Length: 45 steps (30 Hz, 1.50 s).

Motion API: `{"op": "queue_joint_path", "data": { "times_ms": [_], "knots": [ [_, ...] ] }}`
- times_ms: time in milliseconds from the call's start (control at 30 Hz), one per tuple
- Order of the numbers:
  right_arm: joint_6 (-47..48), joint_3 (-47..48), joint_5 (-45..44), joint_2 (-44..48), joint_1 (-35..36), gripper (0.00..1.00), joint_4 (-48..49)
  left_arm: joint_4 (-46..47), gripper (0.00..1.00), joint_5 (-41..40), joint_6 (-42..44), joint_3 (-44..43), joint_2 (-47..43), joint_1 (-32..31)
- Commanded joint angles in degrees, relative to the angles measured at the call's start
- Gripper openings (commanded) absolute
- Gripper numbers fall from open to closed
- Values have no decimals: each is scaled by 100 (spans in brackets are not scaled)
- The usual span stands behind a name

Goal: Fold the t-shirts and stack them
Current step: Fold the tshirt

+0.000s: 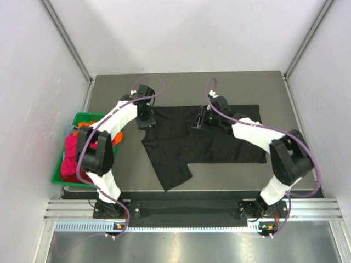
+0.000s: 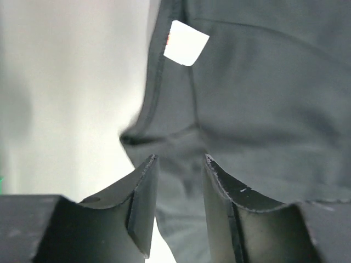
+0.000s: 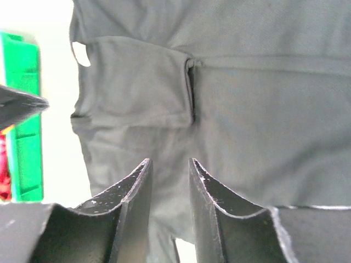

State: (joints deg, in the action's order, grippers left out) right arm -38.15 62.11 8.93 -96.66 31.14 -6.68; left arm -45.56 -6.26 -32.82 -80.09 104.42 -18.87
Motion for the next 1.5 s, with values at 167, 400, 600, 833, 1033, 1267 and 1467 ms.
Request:
{"op": "queue_joint_path", "data": {
  "times_ms": [167,400,600,833,1033,1267,1467],
  "knots": [
    [-342,-1050,-269,1542,-195,37,-273,-550,49,160,-347,1082,-2082,-625],
    [-316,-1833,-269,2590,-695,41,-395,-410,58,310,-1691,2664,-3761,-1487],
    [-149,-2044,-41,2819,-1074,41,-475,-23,53,275,-3027,4035,-4545,-2462],
    [-70,-2220,188,2767,-1294,41,-334,776,48,275,-4406,4792,-4176,-3745],
    [-87,-2352,267,2837,-1338,41,-246,935,44,-15,-4786,4819,-4079,-4045],
    [-61,-2396,206,2846,-1399,41,-264,962,39,-182,-4804,4670,-3877,-4045],
    [-43,-2387,232,2916,-1426,41,-308,874,36,-244,-4778,4573,-3508,-4036]
  ]
}}
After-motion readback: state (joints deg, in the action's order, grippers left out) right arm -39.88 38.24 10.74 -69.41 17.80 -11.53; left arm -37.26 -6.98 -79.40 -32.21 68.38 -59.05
